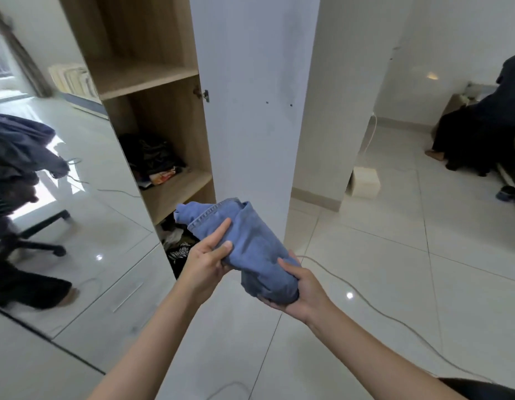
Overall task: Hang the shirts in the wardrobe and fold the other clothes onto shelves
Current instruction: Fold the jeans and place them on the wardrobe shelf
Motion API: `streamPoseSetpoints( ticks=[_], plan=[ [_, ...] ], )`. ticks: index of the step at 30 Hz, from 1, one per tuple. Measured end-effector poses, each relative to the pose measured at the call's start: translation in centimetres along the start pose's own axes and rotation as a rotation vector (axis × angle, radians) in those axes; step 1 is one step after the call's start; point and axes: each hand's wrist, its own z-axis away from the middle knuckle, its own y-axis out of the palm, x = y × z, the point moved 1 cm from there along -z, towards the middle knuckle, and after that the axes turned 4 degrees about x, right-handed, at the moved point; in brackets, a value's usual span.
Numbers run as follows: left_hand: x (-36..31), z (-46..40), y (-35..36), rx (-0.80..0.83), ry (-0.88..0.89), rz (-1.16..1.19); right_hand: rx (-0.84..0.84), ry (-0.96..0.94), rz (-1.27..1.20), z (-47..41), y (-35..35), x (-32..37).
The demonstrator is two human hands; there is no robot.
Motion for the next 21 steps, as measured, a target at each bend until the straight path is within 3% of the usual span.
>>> streamPoseSetpoints(
  ticks=[5, 11, 17, 21],
  plan=[
    [-2.6, -4.2, -3.5, -0.028, 0.026, 0.086, -0.009, -0.018, -0.006, -5.0, 4.2, 1.2],
    [-4.6, -9.4, -5.7, -0.035, 0.013, 0.214, 0.123, 0.164, 0.040, -9.0, 8.0, 3.2],
    [-6.6, -14.8, -6.8, -0.042, 0.053, 0.175, 0.170, -0.031, -0.158, -16.0, 8.8, 6.3],
    [-7.4, -19.0, -6.9, -0.085, 0.116, 0.070, 0.180, -0.275, -0.039, -20.0, 9.1, 11.3]
  ],
)
